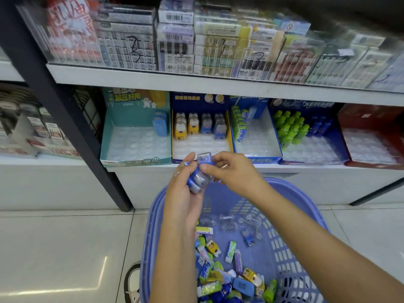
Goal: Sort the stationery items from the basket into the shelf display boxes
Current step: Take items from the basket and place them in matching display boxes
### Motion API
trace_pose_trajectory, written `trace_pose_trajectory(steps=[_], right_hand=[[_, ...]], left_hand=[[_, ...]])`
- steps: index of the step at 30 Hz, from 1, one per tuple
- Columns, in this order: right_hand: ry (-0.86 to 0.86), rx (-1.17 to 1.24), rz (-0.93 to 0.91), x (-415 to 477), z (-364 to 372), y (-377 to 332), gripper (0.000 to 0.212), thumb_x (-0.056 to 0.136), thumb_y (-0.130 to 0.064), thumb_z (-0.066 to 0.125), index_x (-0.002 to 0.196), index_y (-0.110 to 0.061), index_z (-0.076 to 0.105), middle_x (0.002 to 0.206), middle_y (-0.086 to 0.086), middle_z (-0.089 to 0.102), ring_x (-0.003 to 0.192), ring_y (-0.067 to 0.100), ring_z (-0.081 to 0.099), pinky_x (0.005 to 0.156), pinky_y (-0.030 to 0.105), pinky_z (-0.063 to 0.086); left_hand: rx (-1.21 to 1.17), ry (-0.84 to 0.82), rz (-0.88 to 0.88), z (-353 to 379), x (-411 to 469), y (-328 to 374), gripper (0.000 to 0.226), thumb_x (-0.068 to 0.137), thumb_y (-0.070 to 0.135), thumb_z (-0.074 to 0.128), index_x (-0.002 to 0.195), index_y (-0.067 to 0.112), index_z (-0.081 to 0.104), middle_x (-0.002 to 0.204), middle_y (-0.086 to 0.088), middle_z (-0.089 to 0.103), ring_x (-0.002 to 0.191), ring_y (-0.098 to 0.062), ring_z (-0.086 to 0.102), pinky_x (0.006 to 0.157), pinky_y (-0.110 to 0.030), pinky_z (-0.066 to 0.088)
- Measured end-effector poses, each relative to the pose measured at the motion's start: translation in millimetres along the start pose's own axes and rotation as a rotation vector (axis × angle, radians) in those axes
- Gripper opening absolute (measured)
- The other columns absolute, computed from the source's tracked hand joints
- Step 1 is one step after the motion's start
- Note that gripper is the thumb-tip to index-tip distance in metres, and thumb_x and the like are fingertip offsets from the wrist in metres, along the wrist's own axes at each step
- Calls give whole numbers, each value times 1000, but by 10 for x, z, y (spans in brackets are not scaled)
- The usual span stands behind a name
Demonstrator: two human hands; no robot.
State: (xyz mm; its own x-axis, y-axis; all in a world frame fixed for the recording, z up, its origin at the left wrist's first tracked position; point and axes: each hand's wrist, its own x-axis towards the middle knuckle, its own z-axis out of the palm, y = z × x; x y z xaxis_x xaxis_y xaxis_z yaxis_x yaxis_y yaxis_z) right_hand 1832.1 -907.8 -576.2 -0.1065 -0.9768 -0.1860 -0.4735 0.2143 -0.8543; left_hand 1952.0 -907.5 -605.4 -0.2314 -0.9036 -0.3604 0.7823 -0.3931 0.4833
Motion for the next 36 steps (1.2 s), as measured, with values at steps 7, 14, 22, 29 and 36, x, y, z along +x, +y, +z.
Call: trace_pose_trajectory(steps=[7, 14, 22, 29, 36], right_hand=[[129, 83, -102, 179, -61, -48, 6, 92, -19, 59, 89, -23, 56, 88, -2, 58, 84, 26, 65, 78, 39, 54], [204, -580, -236, 770, -404, -254, 31, 93, -15, 53, 124, -9, 50, 108, 14, 62, 93, 27, 59, 69, 28, 42], [63, -840, -363, 1111, -368, -369, 28, 92, -13, 57, 119, -14, 62, 121, 10, 60, 109, 26, 56, 86, 27, 42], [70, -699, -351, 1226, -387, -255, 21, 82, -12, 71, 103, -8, 66, 102, 10, 67, 92, 22, 62, 82, 32, 51], [91, -700, -382, 1249, -385, -205, 21, 77, -14, 75, 97, -7, 69, 102, 9, 65, 92, 22, 60, 77, 26, 46]], left_hand=[[-79, 70, -20, -46, 27, 17, 16, 95, 7, 49, 109, 10, 58, 105, -14, 70, 94, -25, 70, 82, -37, 57], [-60, 59, -51, -93, 48, 124, 10, 96, 12, 50, 102, 6, 56, 99, -15, 72, 71, -19, 69, 58, -26, 56], [-34, 33, -18, -130, 94, 198, 17, 96, 10, 48, 106, 3, 60, 95, -12, 71, 83, -19, 71, 65, -27, 58], [-16, 14, -29, -190, 113, 211, 18, 95, 8, 49, 106, 4, 63, 92, -7, 68, 86, -17, 71, 72, -30, 59], [52, -17, -27, -182, 95, 182, 19, 97, 7, 44, 102, 2, 62, 109, -12, 70, 106, -23, 67, 81, -33, 58]])
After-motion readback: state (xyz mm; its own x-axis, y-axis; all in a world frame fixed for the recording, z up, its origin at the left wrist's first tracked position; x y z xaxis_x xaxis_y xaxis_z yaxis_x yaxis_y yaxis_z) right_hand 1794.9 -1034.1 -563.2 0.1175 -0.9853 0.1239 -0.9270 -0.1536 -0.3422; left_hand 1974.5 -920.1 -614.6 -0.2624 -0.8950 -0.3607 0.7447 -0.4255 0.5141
